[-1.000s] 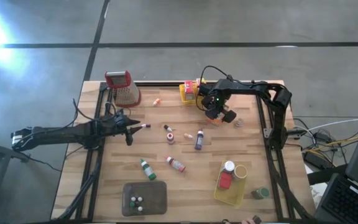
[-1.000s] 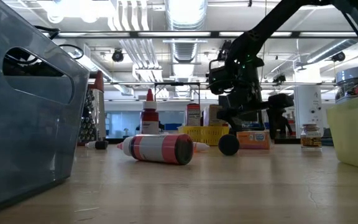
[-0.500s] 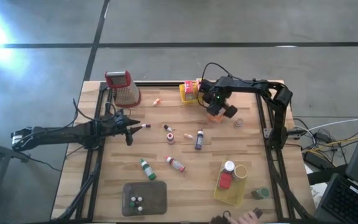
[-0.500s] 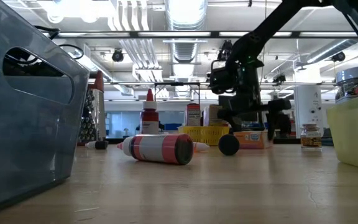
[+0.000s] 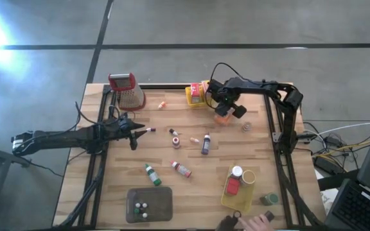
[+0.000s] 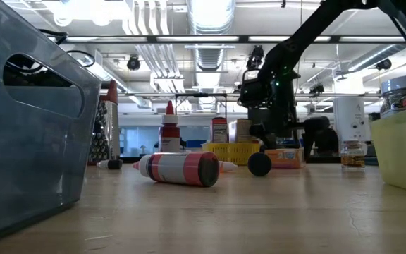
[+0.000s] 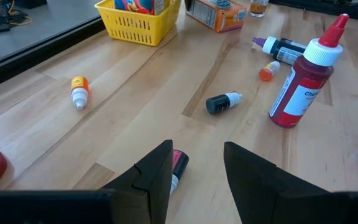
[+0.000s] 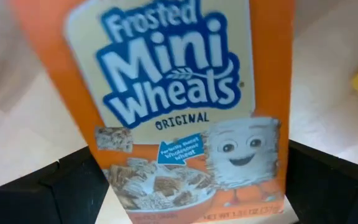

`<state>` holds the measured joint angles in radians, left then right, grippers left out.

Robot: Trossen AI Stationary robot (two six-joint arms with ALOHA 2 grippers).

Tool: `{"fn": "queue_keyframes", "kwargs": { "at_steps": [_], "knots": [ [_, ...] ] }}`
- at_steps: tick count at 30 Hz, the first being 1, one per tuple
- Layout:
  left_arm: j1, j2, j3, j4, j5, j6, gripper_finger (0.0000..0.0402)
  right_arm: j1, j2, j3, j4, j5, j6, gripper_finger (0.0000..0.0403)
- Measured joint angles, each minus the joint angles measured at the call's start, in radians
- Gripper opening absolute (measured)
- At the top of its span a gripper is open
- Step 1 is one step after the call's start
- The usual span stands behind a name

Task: Pick & Place Kitchen Items
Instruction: Put the orange cereal box into the top yellow bin

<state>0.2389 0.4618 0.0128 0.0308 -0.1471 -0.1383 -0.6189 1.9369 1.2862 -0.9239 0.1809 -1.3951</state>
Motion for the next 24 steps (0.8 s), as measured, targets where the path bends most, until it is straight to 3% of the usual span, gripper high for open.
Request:
{"fn": "queue_keyframes", "kwargs": {
  "at_steps": [7,24],
  "knots": [
    [0.0,0.0,0.0,0.0,0.0,0.0,0.0149,0.0,0.0,-0.042,0.094,0.051,0.003,0.04],
    [0.0,0.0,0.0,0.0,0.0,0.0,0.0149,-0.008,-0.002,-0.058,0.059,-0.006,0.053,0.04]
  ]
}}
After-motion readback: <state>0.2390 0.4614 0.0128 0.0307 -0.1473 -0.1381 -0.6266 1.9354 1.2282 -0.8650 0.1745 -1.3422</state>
